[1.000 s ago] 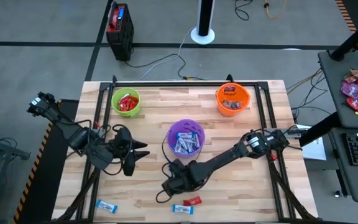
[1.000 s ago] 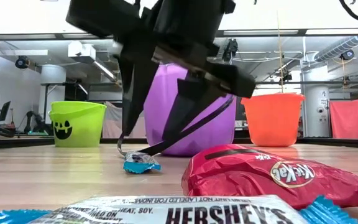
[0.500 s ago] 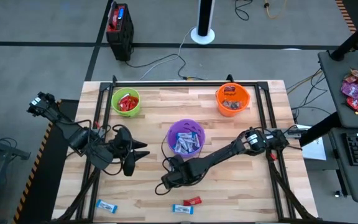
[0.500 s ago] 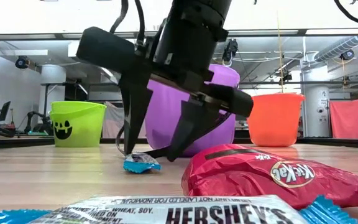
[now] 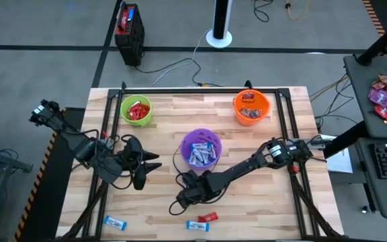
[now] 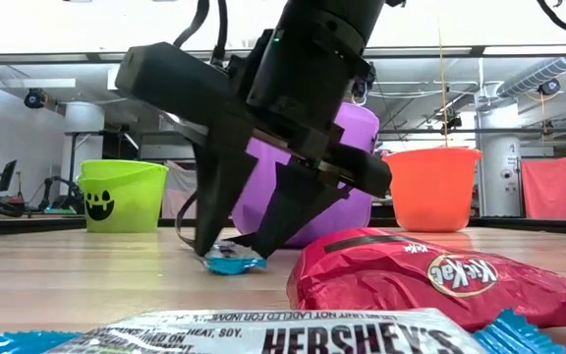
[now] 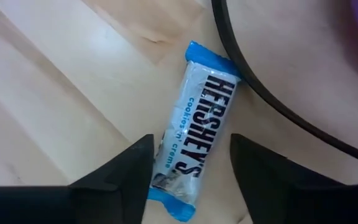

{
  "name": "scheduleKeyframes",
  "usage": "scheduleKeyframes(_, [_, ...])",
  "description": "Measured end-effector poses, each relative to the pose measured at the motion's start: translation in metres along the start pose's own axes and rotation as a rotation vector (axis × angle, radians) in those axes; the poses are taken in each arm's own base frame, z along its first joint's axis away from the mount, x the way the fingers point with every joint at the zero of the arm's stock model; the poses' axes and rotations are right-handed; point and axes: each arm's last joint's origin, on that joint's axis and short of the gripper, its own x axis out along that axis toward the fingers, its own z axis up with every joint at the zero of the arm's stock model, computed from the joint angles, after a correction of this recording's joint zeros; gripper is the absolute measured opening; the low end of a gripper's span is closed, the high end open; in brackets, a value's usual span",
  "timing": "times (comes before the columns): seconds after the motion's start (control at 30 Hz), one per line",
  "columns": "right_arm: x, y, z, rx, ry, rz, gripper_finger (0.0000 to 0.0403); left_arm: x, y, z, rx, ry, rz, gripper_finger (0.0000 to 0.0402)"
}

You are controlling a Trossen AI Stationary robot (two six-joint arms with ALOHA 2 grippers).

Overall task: Sort candy by brand, put in halloween buckets
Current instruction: Put the white chocolate into the purple bucket

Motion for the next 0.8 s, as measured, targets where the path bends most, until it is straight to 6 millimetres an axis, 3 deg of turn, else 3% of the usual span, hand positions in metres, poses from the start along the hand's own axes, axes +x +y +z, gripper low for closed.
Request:
scheduleKeyframes(0.4, [0.002,-0.003,-0.011,-0.114,0.029,-0.014,0.005,0.0,0.0,0.0,0.012,-0.005,0.006,0.0157])
scheduleKeyframes(0.6, [-0.012,0.004,-0.026,-0.154,0.036,0.019,0.0048,0.0,0.001,-0.003,0.052,0.07,-0.031,0.0157])
scheduleKeyframes(0.8, [-0.048,0.013,-0.035,-0.192,0.081,0.104,0.0045,-0.001,0.0,-0.008,0.104,0.204,-0.123,0.0157])
